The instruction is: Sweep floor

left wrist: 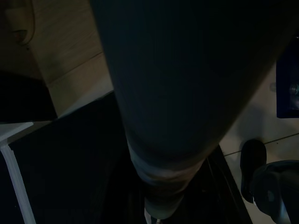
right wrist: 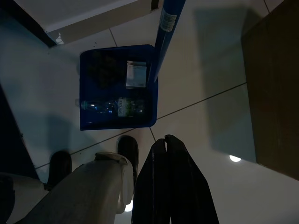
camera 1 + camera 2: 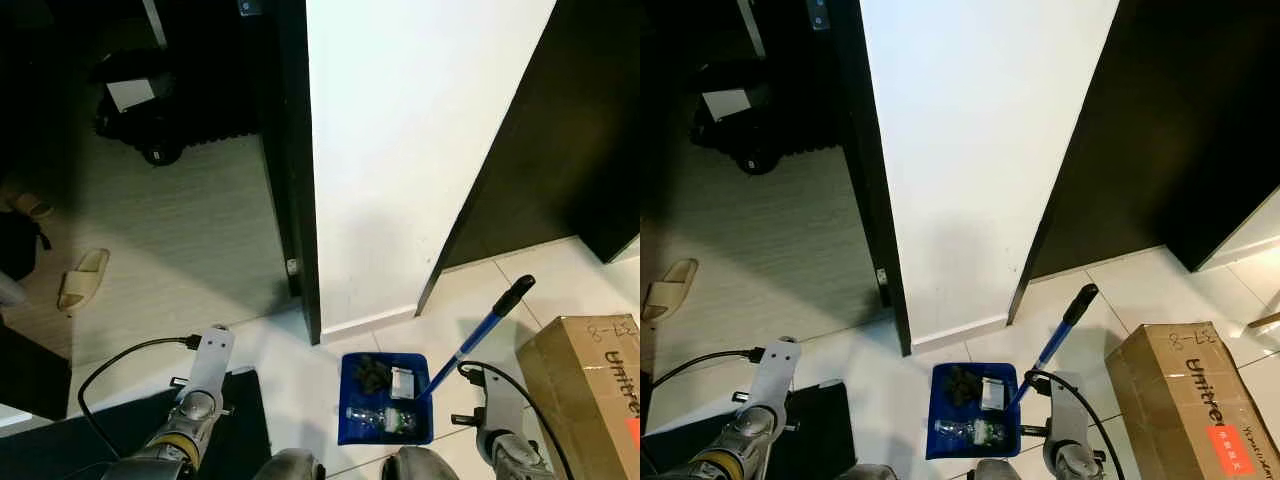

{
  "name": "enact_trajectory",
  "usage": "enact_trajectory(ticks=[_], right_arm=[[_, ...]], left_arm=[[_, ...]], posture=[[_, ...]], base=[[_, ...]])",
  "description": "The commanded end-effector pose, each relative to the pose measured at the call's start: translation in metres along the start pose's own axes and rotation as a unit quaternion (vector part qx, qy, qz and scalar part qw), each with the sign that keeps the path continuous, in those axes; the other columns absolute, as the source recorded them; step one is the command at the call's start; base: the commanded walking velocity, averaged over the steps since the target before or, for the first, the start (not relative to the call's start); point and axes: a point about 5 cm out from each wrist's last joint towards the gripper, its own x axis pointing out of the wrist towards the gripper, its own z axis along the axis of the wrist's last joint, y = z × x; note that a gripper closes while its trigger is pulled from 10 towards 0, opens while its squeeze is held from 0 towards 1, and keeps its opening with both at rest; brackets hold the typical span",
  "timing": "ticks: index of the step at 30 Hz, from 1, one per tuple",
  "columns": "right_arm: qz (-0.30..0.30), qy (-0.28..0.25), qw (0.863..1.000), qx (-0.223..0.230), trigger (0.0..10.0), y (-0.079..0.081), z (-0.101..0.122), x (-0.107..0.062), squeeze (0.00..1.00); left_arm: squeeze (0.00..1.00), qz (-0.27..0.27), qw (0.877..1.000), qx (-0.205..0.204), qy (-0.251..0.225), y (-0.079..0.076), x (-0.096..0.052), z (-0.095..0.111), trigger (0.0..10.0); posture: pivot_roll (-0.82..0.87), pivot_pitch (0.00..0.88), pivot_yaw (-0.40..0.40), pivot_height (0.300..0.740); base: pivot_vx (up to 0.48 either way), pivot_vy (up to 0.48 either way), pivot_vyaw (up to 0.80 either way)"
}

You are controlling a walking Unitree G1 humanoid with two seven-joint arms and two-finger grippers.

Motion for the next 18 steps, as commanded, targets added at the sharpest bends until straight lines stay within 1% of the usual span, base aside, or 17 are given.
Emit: enact_trajectory(ticks=[1, 5, 18], right_arm=[[-0.002, -0.003, 1.000, 0.004, 10.0, -0.0019, 0.0011, 0.0001, 0.00], [0.000, -0.003, 1.000, 0.006, 10.0, 0.0021, 0.0025, 0.0009, 0.00], [0.002, -0.003, 1.000, 0.007, 10.0, 0.0038, 0.0025, 0.0010, 0.00]], left_arm=[[0.00, 0.006, 1.000, 0.015, 0.012, 0.0060, -0.0004, -0.0060, 10.0], [0.00, 0.005, 1.000, 0.016, 0.011, 0.0057, -0.0003, -0.0055, 10.0], [0.00, 0.005, 1.000, 0.013, 0.012, 0.0053, -0.0002, -0.0048, 10.0]], posture=[[0.06, 0.000, 0.013, 0.740], [0.06, 0.000, 0.013, 0.740], [0.06, 0.000, 0.008, 0.740]], base=[[0.000, 0.000, 0.00], [0.000, 0.000, 0.00], [0.000, 0.000, 0.00]])
